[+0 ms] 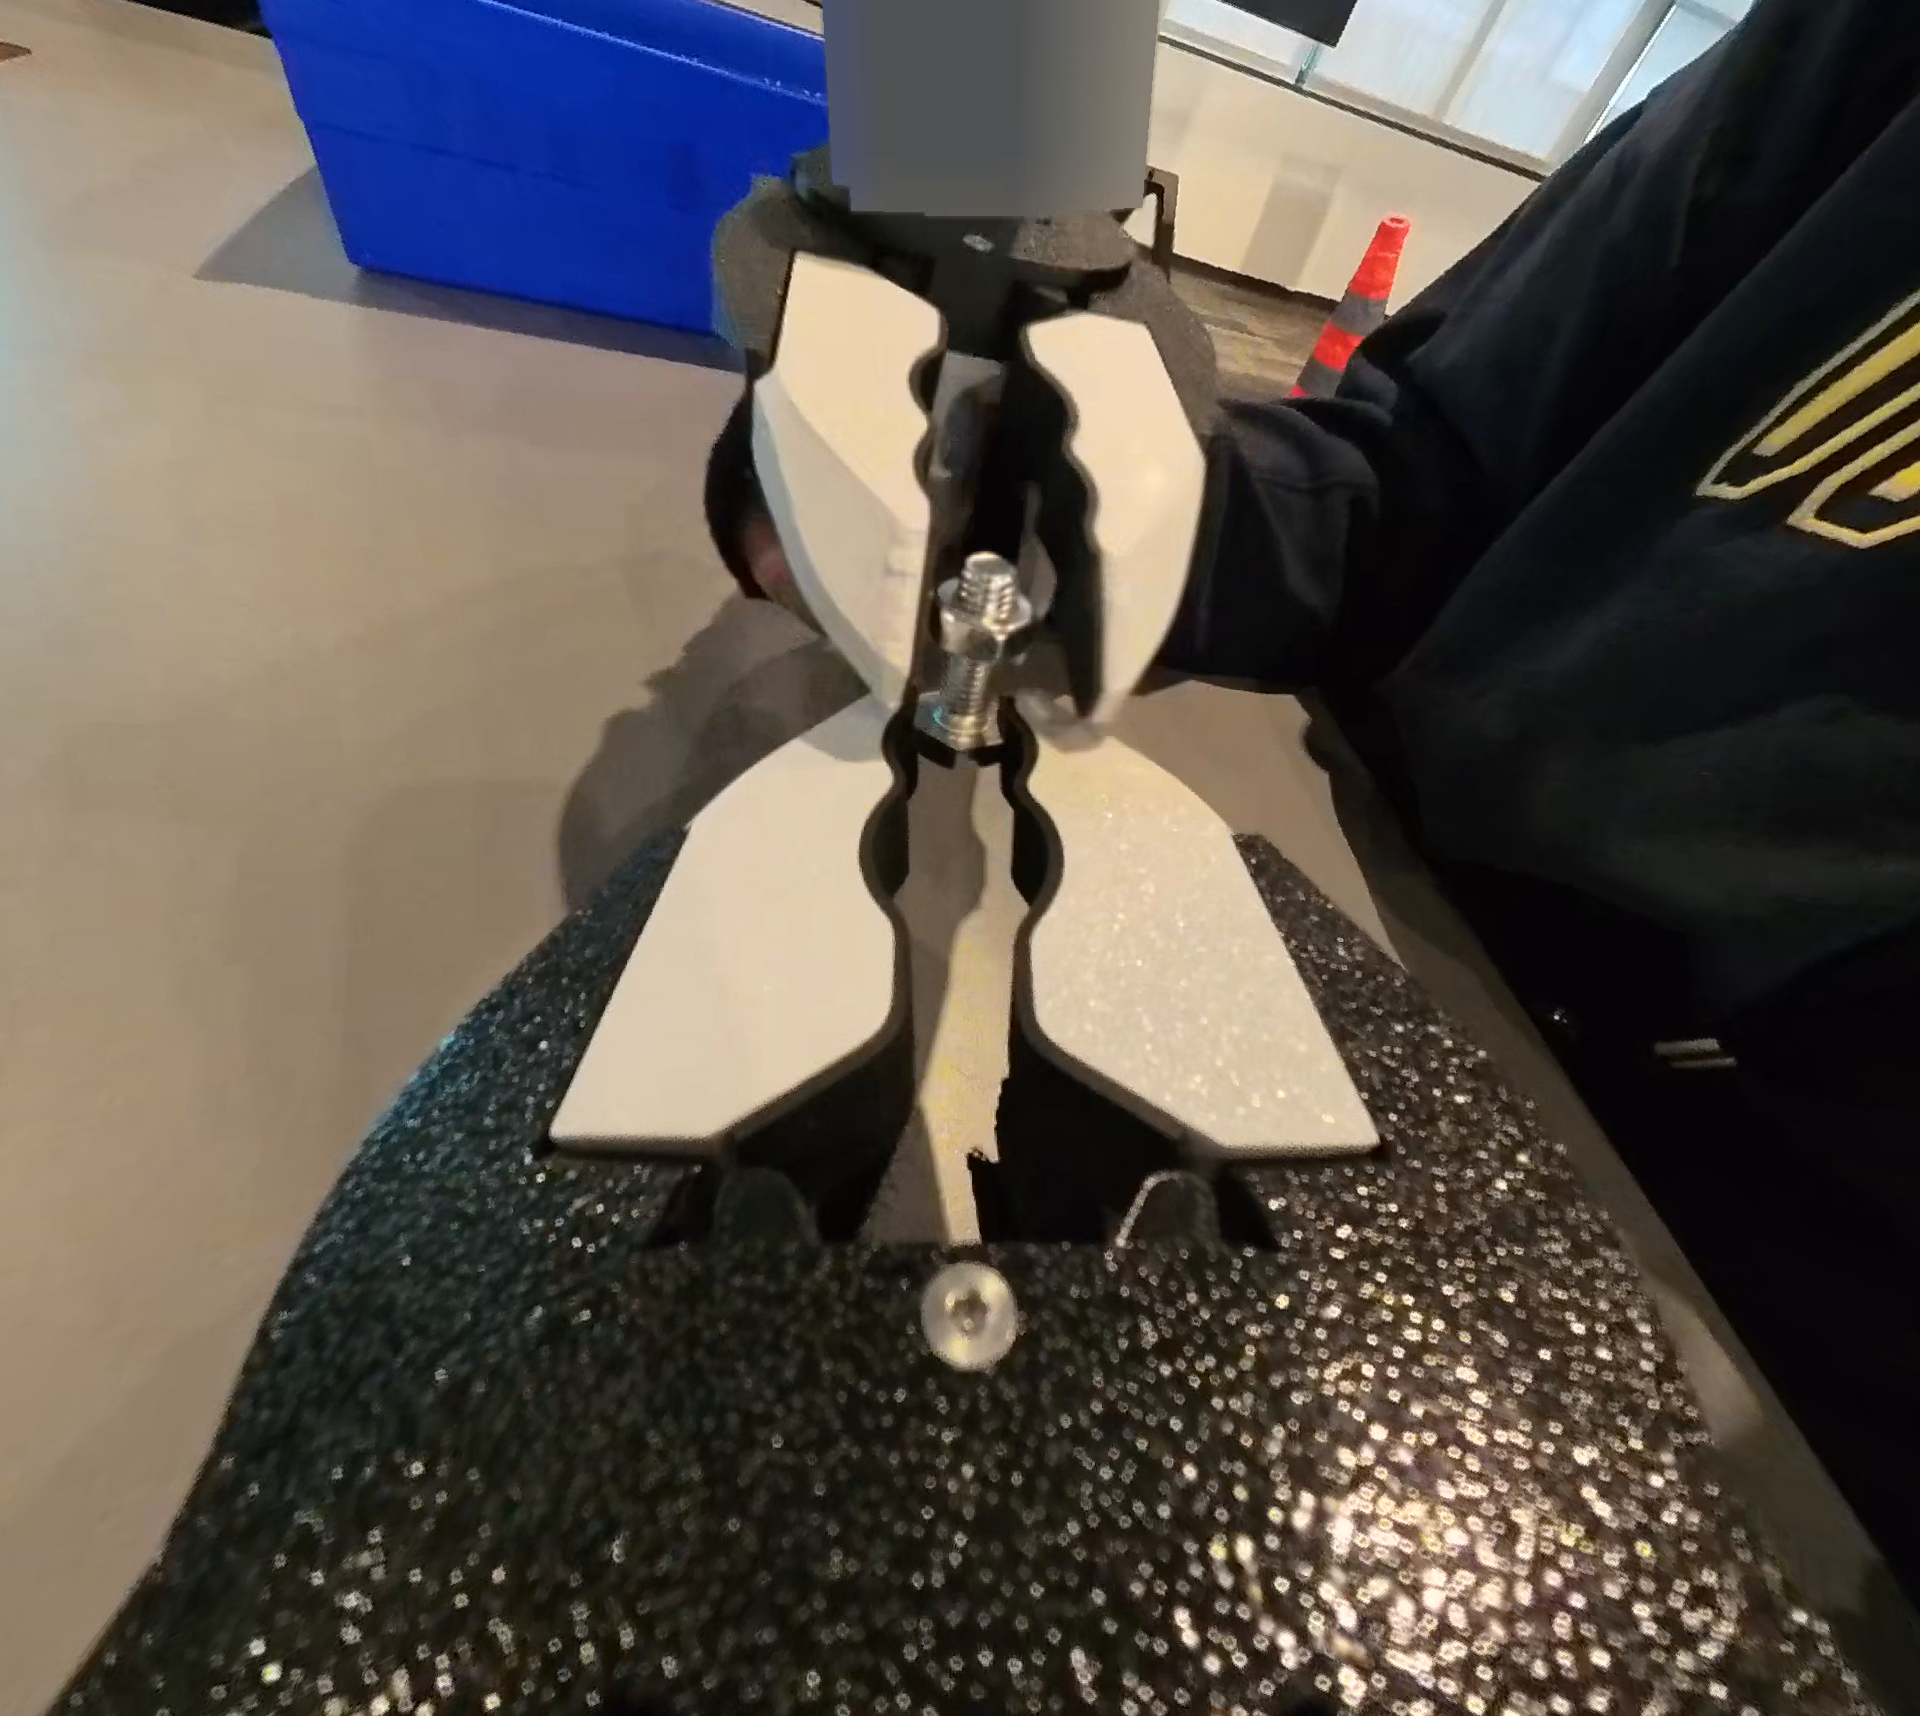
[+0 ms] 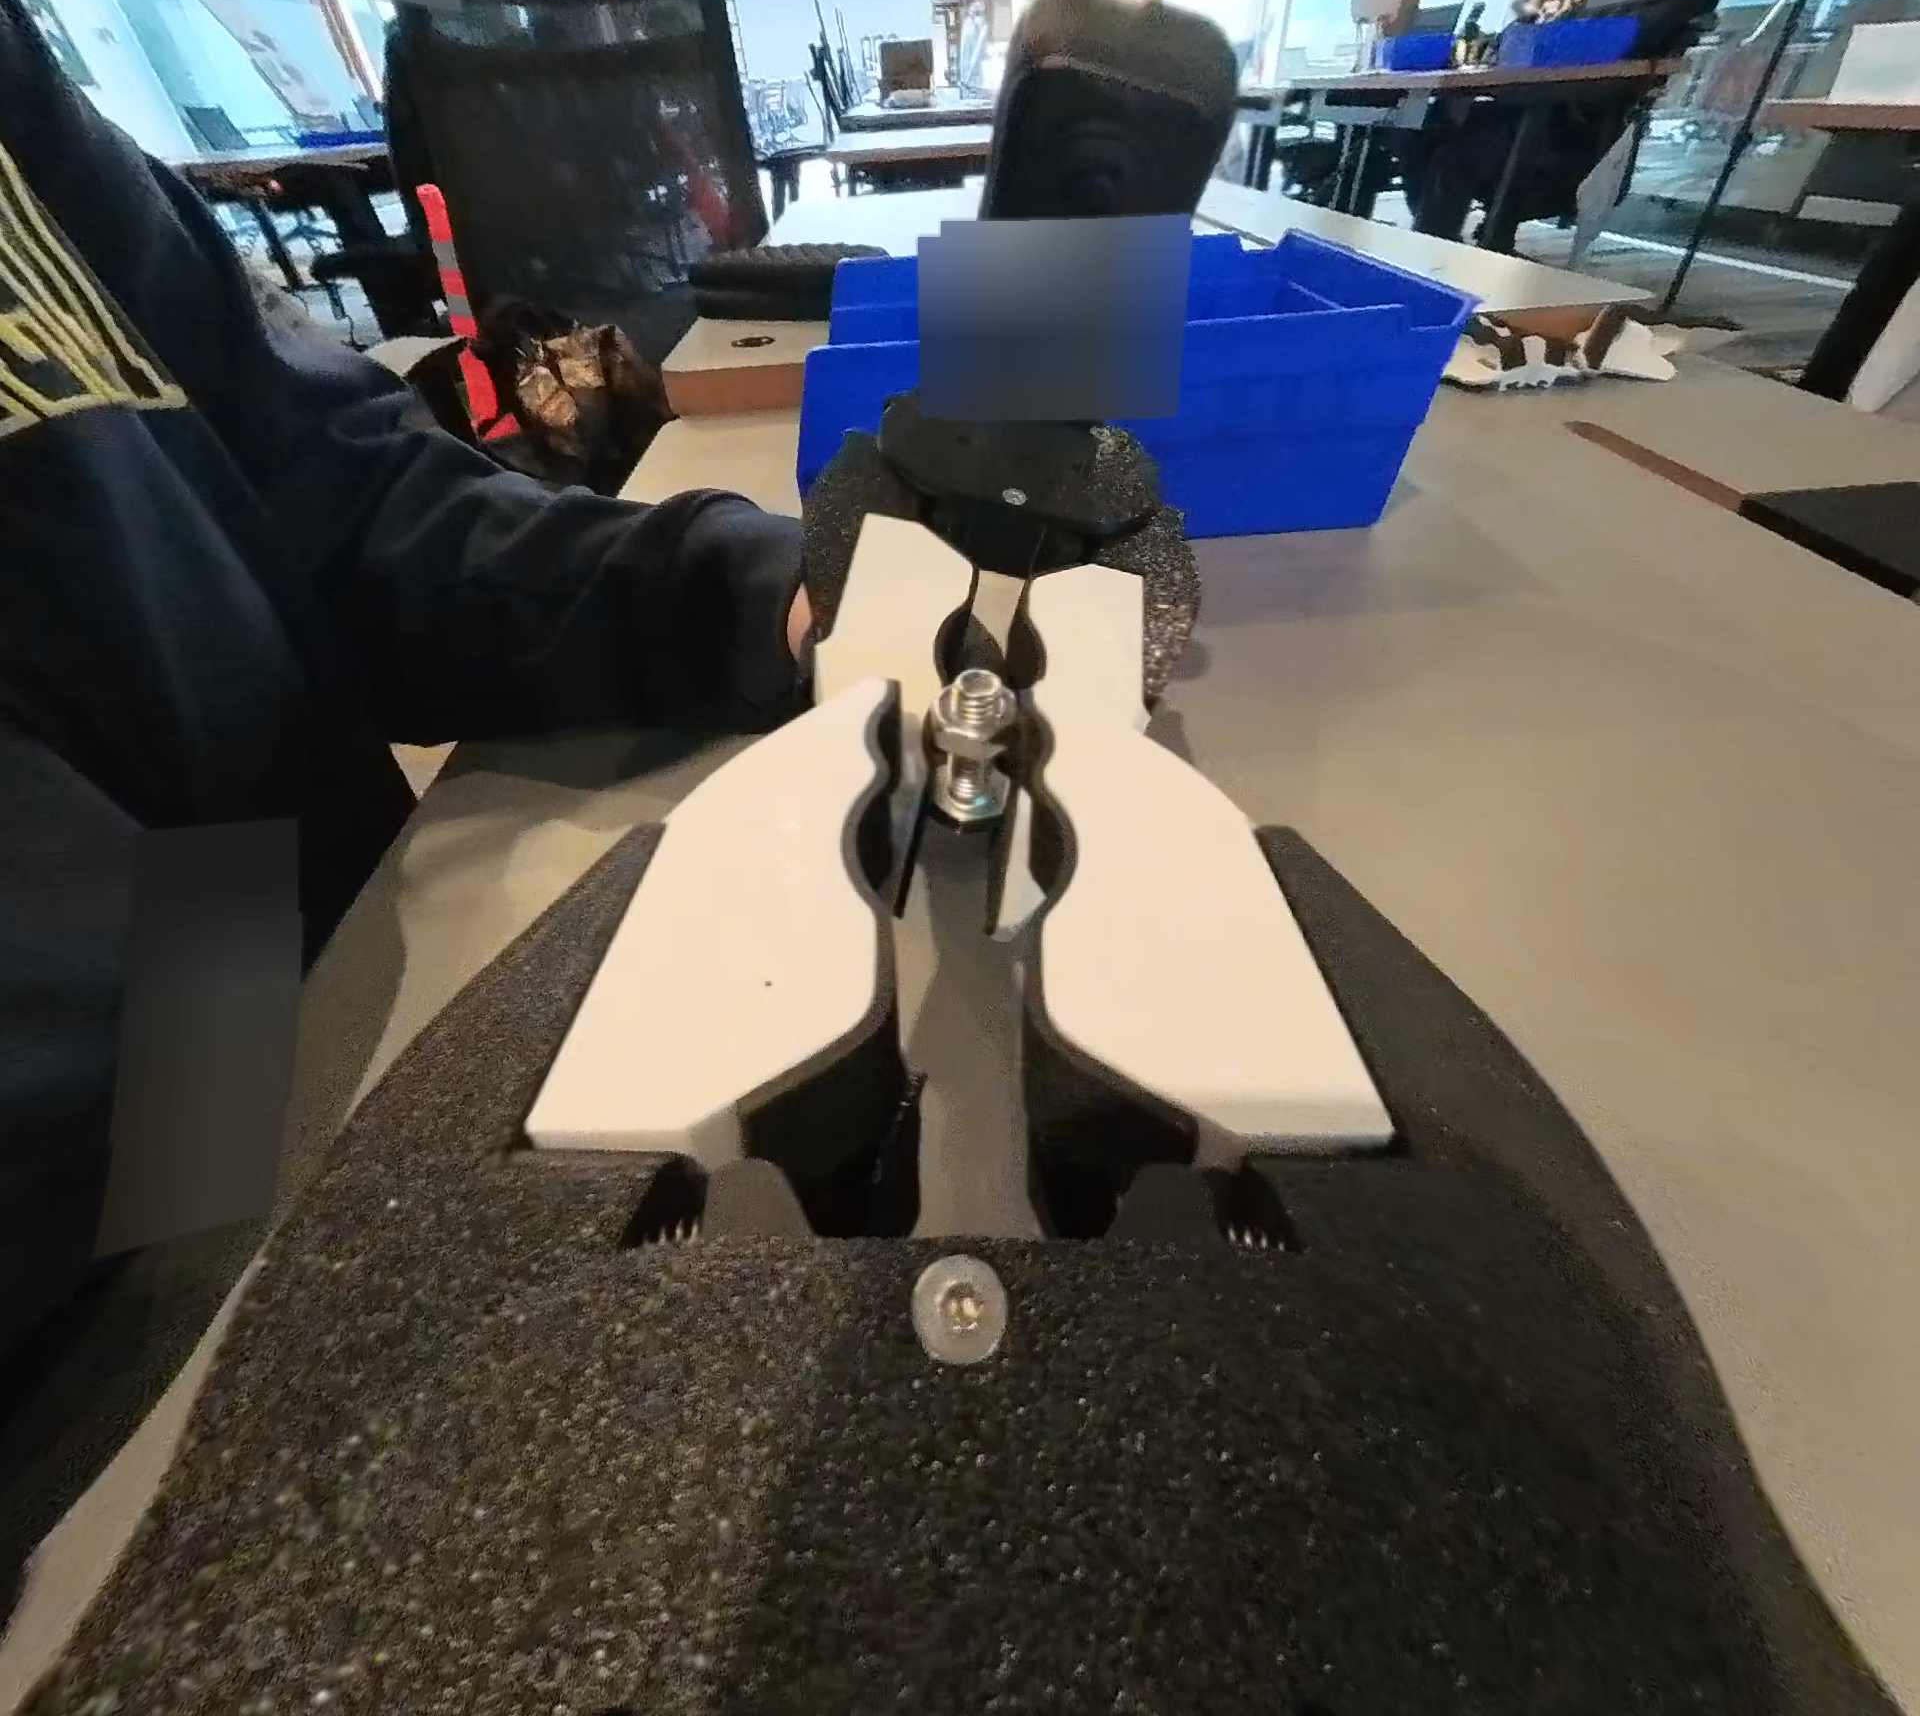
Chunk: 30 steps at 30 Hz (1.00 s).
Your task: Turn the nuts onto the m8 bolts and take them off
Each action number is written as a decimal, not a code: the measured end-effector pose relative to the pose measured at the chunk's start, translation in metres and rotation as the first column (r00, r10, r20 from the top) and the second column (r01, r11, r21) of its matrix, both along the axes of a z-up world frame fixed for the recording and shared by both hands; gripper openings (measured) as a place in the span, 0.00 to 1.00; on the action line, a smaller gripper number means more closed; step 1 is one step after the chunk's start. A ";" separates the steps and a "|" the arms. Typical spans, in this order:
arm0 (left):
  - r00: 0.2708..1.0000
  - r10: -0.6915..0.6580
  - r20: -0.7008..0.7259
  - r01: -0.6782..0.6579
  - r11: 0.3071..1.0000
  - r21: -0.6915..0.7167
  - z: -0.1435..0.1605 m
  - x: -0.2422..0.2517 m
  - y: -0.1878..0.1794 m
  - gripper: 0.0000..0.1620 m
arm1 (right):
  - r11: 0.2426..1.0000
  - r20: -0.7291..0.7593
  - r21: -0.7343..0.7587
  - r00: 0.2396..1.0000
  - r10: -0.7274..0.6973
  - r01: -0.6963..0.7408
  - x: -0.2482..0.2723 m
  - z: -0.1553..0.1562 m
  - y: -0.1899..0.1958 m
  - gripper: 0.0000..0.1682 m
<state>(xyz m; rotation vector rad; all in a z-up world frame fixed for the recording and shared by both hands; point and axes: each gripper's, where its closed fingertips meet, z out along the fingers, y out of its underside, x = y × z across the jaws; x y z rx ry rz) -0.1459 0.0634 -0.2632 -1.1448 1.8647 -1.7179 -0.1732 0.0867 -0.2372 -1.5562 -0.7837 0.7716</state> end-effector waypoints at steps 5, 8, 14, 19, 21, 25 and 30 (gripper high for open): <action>1.000 -0.012 0.014 0.012 1.000 0.016 0.000 -0.001 -0.003 0.09 | 1.000 -0.004 -0.018 1.000 0.007 -0.007 0.000 0.000 0.000 0.08; 0.998 0.045 0.045 -0.045 0.999 0.006 0.005 0.004 0.003 0.35 | 1.000 0.020 0.000 1.000 -0.008 0.008 0.002 -0.001 0.001 0.08; 0.966 0.226 0.128 -0.227 0.974 -0.011 0.015 0.014 0.025 0.72 | 0.984 0.055 0.044 0.983 -0.177 0.174 0.037 0.025 -0.002 0.08; 0.925 0.337 0.176 -0.339 0.941 -0.017 0.021 0.016 0.042 0.73 | 0.836 0.288 0.128 0.787 -0.546 0.534 0.143 0.071 -0.046 0.09; 0.908 0.379 0.179 -0.381 0.924 -0.023 0.022 0.018 0.049 0.74 | 0.728 0.362 0.134 0.651 -0.667 0.672 0.199 0.088 -0.075 0.09; 0.895 0.425 0.134 -0.422 0.905 -0.046 0.019 0.019 0.058 0.69 | 0.455 0.606 0.023 0.349 -0.715 0.890 0.322 0.063 -0.136 0.08; 0.893 0.432 0.127 -0.426 0.902 -0.075 0.020 0.018 0.061 0.67 | 0.175 0.861 -0.206 0.263 -0.434 0.963 0.408 -0.021 -0.210 0.09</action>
